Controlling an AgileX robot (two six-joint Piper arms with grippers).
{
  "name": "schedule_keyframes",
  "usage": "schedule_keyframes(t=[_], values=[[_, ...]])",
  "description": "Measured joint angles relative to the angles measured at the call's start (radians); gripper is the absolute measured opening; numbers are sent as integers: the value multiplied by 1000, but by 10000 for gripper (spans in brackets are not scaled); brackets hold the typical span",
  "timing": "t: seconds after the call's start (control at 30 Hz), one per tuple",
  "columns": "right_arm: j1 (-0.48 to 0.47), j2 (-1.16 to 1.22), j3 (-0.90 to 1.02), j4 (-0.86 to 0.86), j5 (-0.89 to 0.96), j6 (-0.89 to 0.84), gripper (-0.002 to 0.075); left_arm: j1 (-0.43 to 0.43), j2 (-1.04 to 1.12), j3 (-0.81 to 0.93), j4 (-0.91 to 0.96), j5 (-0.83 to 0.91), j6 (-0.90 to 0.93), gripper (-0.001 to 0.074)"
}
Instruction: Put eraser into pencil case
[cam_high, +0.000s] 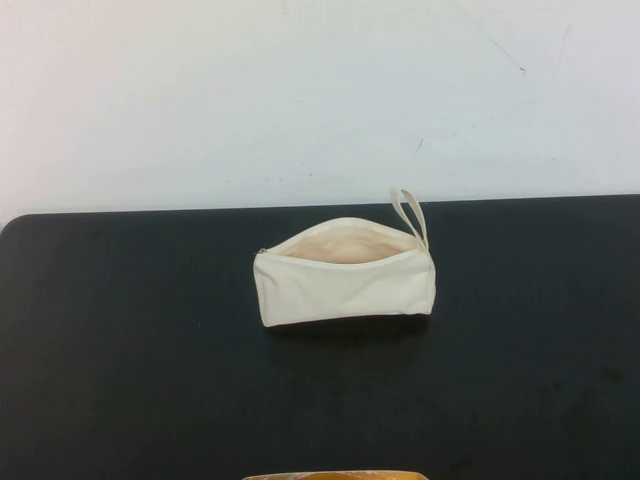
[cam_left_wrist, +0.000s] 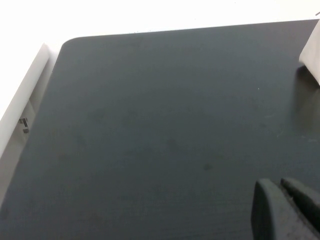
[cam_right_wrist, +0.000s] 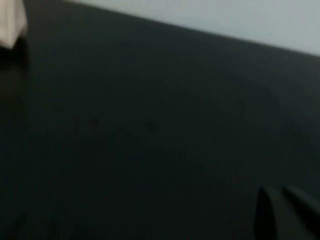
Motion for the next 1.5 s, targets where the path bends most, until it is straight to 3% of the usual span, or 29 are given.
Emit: schedule_keyframes(t=[0.17, 1.5], values=[[0, 0, -2, -28, 10, 88, 0, 0, 0, 0, 0, 0, 0, -1], [9, 0, -4, -66, 17, 103, 0, 0, 0, 0, 0, 0, 0, -1]])
